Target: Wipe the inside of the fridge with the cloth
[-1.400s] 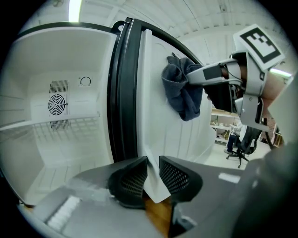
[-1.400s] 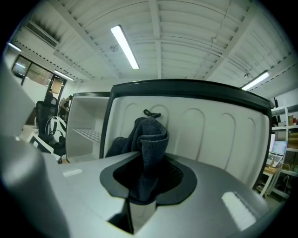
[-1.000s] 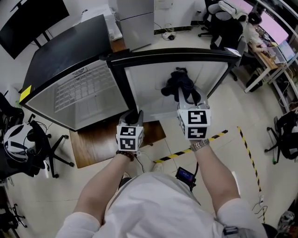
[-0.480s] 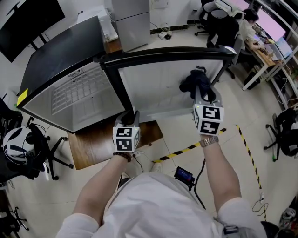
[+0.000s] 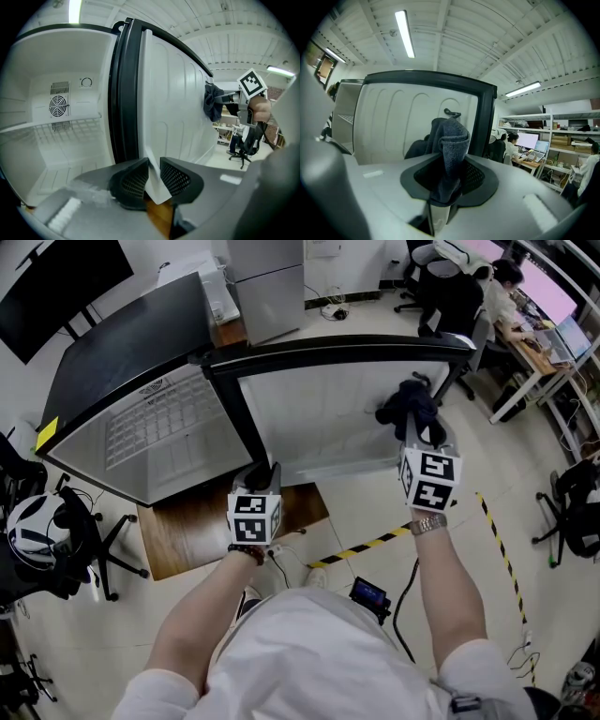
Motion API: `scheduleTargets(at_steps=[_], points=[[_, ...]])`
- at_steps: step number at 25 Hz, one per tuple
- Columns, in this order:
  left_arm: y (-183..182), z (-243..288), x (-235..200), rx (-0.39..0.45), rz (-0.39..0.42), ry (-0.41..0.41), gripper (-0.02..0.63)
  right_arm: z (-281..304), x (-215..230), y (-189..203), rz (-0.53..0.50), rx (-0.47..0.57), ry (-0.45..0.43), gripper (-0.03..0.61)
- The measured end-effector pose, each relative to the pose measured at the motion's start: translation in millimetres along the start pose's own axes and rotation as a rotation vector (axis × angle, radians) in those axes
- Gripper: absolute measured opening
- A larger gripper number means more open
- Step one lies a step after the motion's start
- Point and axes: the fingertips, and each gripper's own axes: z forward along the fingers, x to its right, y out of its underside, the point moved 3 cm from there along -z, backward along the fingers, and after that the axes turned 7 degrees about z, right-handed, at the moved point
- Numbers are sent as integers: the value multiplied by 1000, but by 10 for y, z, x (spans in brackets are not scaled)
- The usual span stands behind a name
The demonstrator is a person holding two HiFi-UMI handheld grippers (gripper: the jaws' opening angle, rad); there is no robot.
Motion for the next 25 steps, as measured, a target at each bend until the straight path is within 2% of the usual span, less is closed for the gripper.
scheduleTargets(at_steps=[6, 11, 16, 21, 25], points=[[-14, 15, 34, -8, -13, 18, 84, -168, -292, -70, -3, 21, -76, 92], [67, -42, 85, -30, 10, 83, 101, -363, -1050, -69, -21, 37, -222, 92], [131, -130, 110, -62, 79, 153, 103, -501, -1899, 22, -51, 8, -350, 92], [178, -251, 50, -83, 119, 207, 104, -526, -2475, 80, -64, -22, -405, 92], [239, -328, 19, -88, 113, 218, 106, -469, -2742, 70, -69, -27, -433, 92]])
